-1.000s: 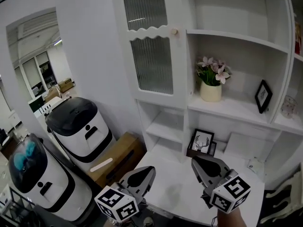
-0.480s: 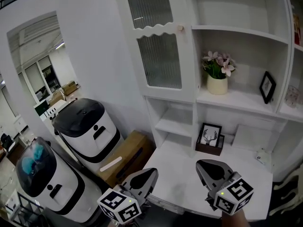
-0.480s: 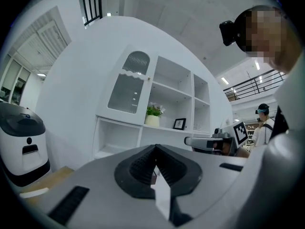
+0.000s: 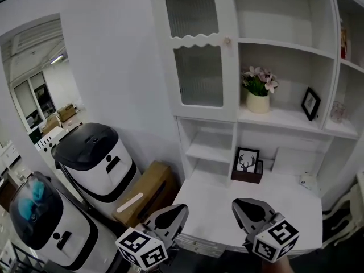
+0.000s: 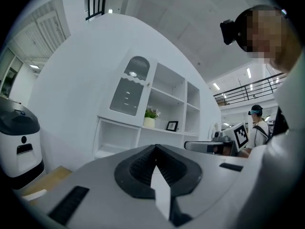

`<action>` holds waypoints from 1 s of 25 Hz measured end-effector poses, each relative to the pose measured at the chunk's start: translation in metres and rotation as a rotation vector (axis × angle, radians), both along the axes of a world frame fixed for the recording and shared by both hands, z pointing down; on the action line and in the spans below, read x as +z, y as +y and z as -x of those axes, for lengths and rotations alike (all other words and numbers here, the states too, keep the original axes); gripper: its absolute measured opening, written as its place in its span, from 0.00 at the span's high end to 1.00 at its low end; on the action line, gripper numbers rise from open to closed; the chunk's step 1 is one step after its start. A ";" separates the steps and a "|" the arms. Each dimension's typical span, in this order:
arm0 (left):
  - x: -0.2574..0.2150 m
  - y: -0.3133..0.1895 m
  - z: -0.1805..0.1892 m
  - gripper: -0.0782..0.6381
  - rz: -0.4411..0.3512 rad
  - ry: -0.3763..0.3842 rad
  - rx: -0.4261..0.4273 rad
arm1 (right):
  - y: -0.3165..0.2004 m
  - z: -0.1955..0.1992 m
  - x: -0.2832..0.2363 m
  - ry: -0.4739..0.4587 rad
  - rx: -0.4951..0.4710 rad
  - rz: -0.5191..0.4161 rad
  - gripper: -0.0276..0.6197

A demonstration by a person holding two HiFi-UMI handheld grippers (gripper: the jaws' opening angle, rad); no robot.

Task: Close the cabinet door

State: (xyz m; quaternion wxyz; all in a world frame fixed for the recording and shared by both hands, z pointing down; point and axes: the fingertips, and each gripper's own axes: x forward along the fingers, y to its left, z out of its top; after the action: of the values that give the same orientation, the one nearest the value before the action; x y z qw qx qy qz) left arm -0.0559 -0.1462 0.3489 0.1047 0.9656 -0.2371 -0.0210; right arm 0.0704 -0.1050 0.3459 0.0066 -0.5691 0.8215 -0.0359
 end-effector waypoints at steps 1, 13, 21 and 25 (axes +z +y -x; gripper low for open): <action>0.001 0.001 0.005 0.88 0.002 0.003 0.013 | 0.003 0.005 0.000 0.002 0.012 0.002 0.95; 0.015 0.011 0.048 0.88 0.031 0.032 0.120 | 0.028 0.059 0.008 0.012 0.108 0.025 0.95; 0.023 0.019 0.059 0.88 0.041 0.027 0.162 | 0.041 0.077 0.014 0.009 0.140 0.031 0.95; 0.022 0.023 0.062 0.88 0.037 0.031 0.175 | 0.046 0.081 0.013 0.011 0.153 0.027 0.95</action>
State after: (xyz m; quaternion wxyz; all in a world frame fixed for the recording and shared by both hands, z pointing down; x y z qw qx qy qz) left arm -0.1183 -0.1236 0.3709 0.1275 0.9801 -0.1504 -0.0224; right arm -0.0104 -0.0592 0.3592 -0.0029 -0.6304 0.7750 -0.0433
